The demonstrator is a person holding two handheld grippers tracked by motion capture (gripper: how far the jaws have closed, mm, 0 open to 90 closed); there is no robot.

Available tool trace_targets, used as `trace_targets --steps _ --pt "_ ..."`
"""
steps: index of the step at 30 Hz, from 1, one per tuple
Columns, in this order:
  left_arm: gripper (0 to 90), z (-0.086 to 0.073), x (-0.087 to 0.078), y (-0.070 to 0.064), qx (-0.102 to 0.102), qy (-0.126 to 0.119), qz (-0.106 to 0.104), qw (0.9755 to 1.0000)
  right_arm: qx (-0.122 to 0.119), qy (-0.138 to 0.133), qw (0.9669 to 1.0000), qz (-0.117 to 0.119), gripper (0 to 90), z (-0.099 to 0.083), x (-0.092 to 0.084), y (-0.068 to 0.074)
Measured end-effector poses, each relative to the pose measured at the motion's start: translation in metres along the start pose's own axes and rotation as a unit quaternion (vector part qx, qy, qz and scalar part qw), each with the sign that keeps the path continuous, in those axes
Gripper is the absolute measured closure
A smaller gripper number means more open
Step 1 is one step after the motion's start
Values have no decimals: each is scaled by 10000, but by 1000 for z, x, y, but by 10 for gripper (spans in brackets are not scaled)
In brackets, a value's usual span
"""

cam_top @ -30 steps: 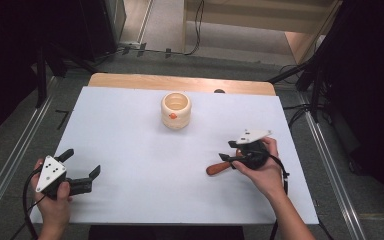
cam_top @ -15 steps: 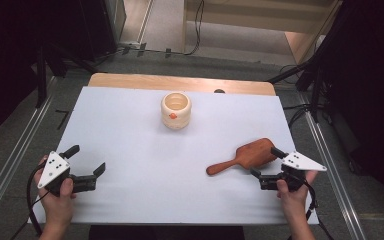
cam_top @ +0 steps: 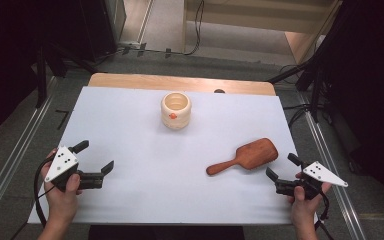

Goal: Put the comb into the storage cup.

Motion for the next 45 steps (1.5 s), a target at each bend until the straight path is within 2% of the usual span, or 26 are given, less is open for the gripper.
trace_targets --steps 3,12,30,36,45 --pt "0 6 4 -4 71 75 -119 9999 -21 -59 10000 -72 0 -2 -3 -4" --pt "0 20 20 -18 180 156 -337 9991 15 -298 9995 -55 0 -6 -7 -10" --pt "0 45 49 -43 382 297 -775 9958 24 -329 9994 77 0 -8 -8 -8" --pt "0 51 60 -50 480 367 -908 9940 17 -314 9995 96 0 -9 -7 -8" --pt "0 55 74 -59 516 436 -1042 9923 -19 -277 9996 96 0 -9 -6 -7"
Point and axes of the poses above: each handheld gripper's, and its own axes: x roughly forward along the jaws, z roughly out of its top, y roughly to its left, the point moved 5 cm from there along x, roughly forward along the jaws, and after that the axes turned 3 degrees about -y, right-handed, at the moved point
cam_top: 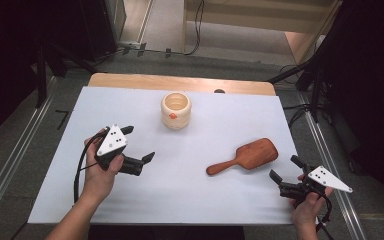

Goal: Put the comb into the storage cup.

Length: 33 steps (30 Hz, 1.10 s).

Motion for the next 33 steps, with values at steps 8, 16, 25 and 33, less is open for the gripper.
trace_targets --steps 8,16,25,33 --pt "0 4 10 -2 35 58 -105 9999 5 2 10000 13 0 0 0 0" --pt "0 11 21 -7 95 104 -228 9996 24 0 10000 30 0 0 0 0" --pt "0 16 35 -13 156 173 -356 9991 36 -1 10000 46 0 0 0 0" --pt "0 20 45 -18 151 211 -464 9986 23 -6 10000 48 0 0 1 0"
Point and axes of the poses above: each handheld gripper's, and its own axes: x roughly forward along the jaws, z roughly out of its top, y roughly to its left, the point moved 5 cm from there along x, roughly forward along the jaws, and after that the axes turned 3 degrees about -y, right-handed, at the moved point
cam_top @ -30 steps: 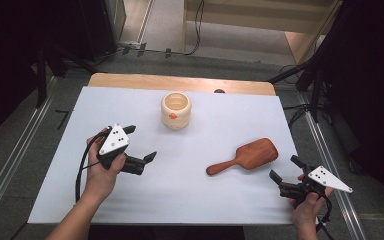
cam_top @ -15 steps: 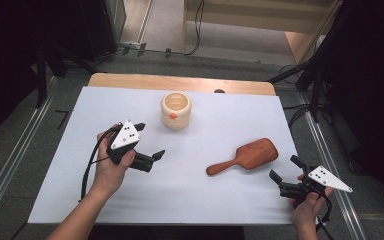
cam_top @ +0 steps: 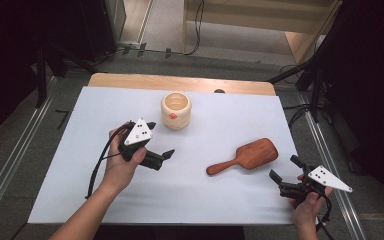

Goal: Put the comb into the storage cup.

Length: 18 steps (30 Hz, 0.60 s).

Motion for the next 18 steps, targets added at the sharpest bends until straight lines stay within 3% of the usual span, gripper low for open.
trace_targets --steps 18 --pt "0 11 39 -18 45 168 -383 9991 -51 39 10000 2 0 0 1 1"
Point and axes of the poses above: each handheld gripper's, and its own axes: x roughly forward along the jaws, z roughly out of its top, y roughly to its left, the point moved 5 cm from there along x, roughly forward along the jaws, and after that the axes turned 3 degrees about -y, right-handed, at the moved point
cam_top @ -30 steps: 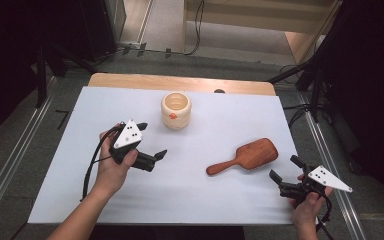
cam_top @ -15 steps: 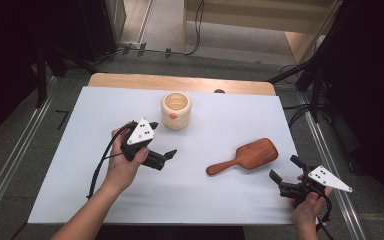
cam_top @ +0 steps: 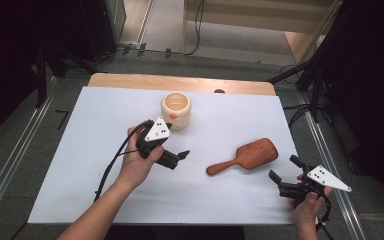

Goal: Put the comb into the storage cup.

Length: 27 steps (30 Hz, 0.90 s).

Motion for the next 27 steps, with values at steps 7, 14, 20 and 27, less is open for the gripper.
trace_targets --steps 7,14,20,27 --pt "0 -1 18 -6 -18 118 -120 9999 4 18 10000 13 0 0 0 1" --pt "0 2 41 -18 17 196 -346 9992 -17 11 10000 8 0 0 1 0" --pt "0 5 58 -27 66 313 -529 9981 -2 13 10000 18 0 0 1 0" --pt "0 4 82 -40 4 534 -820 9952 10 8 10000 23 0 0 0 0"
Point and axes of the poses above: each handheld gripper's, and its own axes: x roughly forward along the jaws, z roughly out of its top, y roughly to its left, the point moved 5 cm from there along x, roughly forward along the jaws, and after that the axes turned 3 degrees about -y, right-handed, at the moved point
